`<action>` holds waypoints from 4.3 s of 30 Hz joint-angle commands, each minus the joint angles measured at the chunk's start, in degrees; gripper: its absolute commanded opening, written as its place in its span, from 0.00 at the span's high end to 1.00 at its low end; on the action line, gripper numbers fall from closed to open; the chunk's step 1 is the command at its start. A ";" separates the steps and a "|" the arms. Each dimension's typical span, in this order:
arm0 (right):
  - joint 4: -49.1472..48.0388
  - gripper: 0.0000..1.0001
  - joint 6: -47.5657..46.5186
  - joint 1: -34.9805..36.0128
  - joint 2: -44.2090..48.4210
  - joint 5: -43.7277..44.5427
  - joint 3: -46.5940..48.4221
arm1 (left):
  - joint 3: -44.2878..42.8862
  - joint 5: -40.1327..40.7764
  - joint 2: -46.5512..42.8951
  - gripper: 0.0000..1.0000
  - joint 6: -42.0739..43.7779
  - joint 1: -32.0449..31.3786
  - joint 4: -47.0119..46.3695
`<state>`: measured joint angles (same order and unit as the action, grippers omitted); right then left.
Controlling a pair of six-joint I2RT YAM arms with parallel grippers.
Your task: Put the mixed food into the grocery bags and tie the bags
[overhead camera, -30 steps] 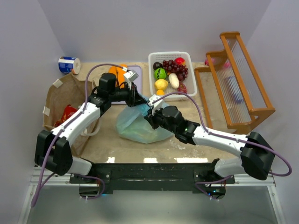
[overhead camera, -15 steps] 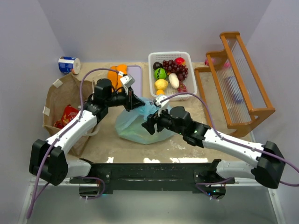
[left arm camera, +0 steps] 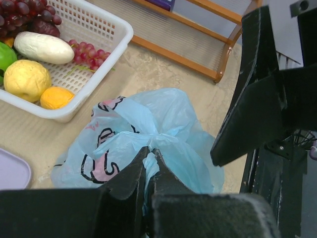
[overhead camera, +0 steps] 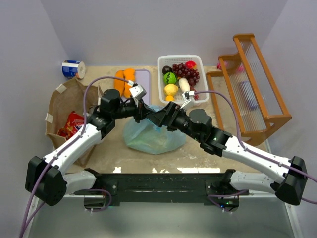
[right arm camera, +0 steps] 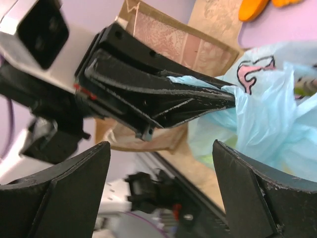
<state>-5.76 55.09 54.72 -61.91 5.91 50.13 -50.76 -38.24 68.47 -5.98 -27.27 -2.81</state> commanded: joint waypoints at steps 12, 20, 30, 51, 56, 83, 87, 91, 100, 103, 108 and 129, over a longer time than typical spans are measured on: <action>-1.62 0.12 27.96 0.12 -0.22 12.02 -4.33 | 1.10 4.13 -2.64 1.00 2.90 -2.53 -1.23; -0.92 0.11 33.24 0.12 -2.86 12.80 -5.74 | 2.16 6.25 -4.39 1.00 3.17 -4.55 -1.32; -2.59 0.10 39.03 0.12 -6.20 13.51 -7.50 | 4.18 7.82 -6.50 1.00 2.64 -6.31 -1.67; -4.69 0.12 50.64 0.21 -11.30 10.79 -9.35 | 7.96 16.18 -11.51 1.00 3.78 -12.45 -4.05; -7.86 0.18 51.26 0.04 -13.23 11.84 -9.26 | 8.57 16.62 -12.04 1.00 3.43 -13.69 -4.05; 0.39 1.00 37.38 -1.28 -10.78 26.43 -1.27 | 4.98 21.25 -8.44 0.31 4.83 -18.53 0.87; 2.76 1.00 33.25 -1.89 -10.16 27.22 0.40 | 3.04 28.82 -10.63 0.14 7.71 -18.17 7.27; 3.74 1.00 28.42 -4.44 -9.90 25.03 1.11 | 3.39 31.02 -9.68 0.07 9.40 -17.03 11.76; 3.39 1.00 21.91 -9.71 -9.46 17.56 0.41 | 3.21 32.52 -6.85 0.15 6.77 -16.50 10.63; 3.47 1.00 20.41 -11.03 -9.02 15.80 0.15 | 3.82 33.05 -9.57 0.10 6.42 -15.81 9.75; 3.30 1.00 18.39 -12.00 -8.23 14.04 0.41 | 4.53 25.16 -7.83 0.14 6.33 -10.36 10.62; -2.06 1.00 5.47 -12.97 -8.66 14.48 2.87 | 13.48 17.58 3.16 1.00 -15.18 -19.04 -17.48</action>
<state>-1.08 65.78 42.30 -71.53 18.04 49.06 -40.40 -20.60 72.20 -11.11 -42.92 -10.83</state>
